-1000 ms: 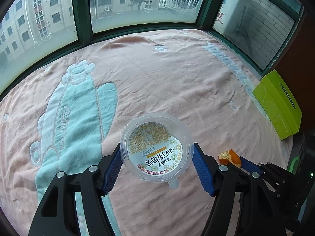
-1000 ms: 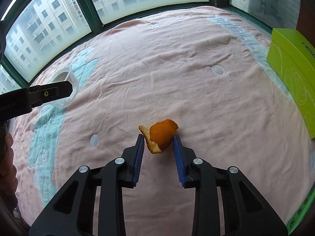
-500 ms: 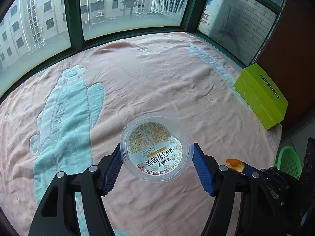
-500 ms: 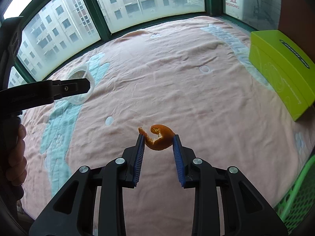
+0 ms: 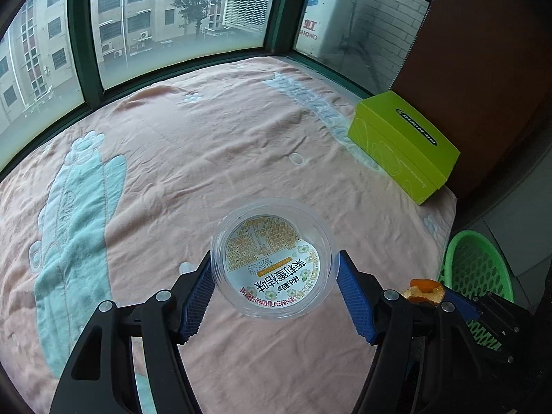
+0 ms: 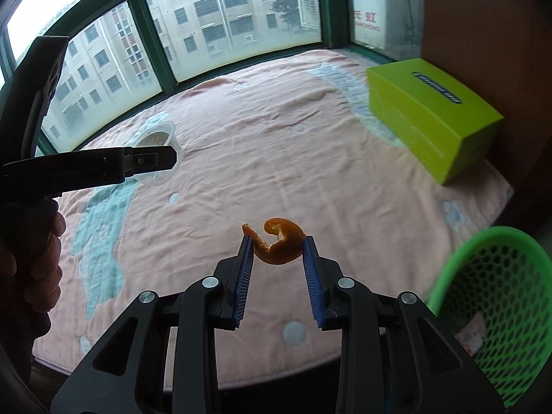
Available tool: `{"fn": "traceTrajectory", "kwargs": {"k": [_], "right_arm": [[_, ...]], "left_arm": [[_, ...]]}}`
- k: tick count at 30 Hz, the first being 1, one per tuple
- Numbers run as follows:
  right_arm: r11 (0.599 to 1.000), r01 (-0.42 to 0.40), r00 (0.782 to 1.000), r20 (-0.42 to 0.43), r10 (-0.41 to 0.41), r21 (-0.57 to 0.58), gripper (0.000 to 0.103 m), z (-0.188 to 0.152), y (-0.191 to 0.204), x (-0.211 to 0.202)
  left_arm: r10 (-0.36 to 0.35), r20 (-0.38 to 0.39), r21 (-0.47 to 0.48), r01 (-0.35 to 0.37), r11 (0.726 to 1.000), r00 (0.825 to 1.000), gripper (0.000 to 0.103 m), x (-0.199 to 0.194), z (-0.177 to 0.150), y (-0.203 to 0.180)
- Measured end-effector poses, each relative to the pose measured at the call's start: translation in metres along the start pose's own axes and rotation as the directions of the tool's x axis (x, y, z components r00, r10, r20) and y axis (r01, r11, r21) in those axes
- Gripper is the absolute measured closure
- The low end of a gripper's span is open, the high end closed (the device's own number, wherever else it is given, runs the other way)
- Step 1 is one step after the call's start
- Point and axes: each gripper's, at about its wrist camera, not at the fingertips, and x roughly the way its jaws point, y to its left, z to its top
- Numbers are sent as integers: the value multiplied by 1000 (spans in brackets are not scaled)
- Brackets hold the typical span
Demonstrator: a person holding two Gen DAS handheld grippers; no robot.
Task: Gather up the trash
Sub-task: 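Carry the orange peel into the basket and release it with the right gripper while left carries the tub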
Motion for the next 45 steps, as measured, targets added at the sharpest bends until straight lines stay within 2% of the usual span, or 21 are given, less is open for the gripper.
{"fn": "traceTrajectory", "kwargs": {"k": [16,35,38,45], "right_arm": [[973,169,984,26,-175,155,73,-51,-89,-76],[894,295,948,12,-318,337,71,-99,-168,-130],[885,299,945,15,-325,357,68,-103,-174,-136],[871,306,938,32,-344,385,51,-111,-180,-151]], "left_arm": [[-118,-14,130,119,984,993,37,0,-6,-106],[-219,-64,270,228,935,974,37,1,-15,-204],[-225,-73,292,236,927,972,37,1,-19,-216],[-233,-105,322,254,912,967,37,7,-29,-241]]}}
